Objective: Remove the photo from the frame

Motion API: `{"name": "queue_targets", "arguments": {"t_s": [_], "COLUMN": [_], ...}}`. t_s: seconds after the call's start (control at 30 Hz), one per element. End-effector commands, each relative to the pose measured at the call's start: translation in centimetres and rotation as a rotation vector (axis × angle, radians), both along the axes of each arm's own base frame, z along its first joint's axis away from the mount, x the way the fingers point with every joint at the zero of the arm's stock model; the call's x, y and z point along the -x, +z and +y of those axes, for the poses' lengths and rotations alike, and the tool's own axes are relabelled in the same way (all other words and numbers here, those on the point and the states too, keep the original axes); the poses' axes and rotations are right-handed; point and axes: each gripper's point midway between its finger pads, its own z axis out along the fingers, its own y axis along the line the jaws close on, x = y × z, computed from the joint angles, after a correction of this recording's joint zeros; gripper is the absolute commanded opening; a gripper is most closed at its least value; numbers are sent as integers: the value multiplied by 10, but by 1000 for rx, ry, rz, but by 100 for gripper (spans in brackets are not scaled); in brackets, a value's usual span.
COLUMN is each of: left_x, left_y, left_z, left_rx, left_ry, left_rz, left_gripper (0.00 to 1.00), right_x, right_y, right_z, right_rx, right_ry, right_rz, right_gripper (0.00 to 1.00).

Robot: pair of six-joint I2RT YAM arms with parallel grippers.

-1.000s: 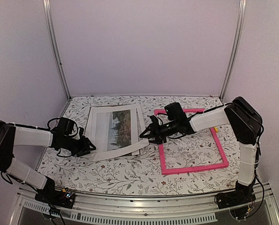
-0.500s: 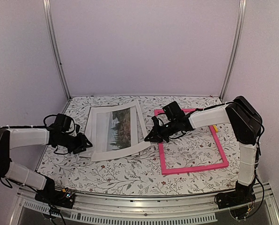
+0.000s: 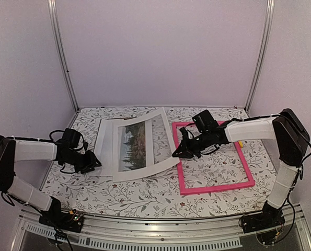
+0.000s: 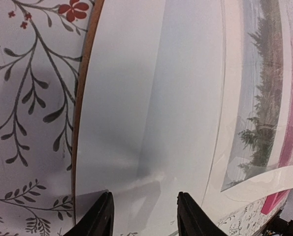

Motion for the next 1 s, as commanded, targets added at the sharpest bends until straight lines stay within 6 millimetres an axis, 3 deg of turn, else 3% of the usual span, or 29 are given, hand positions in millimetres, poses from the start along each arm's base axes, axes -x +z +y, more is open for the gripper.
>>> {"name": "queue_targets", "arguments": {"t_s": [0.0, 0.47, 0.67, 0.97], "left_x": [12, 9, 8, 4], "left_y": [-16, -11, -7, -3], "left_z": [15, 16, 15, 14], "left_rx": [-68, -71, -72, -67], "left_ry": [15, 13, 9, 5], "left_rz": [65, 63, 58, 51], "left_gripper": [47, 47, 47, 47], "right_x": [7, 34, 34, 33], "right_y": [2, -17, -21, -27], "right_z": [-34, -144, -169, -191], "right_rx": [35, 148, 203, 269], "right_ry": [-28, -148, -163, -168], "right_rz": [-8, 42, 27, 20], "right_gripper": [0, 0, 0, 0]}}
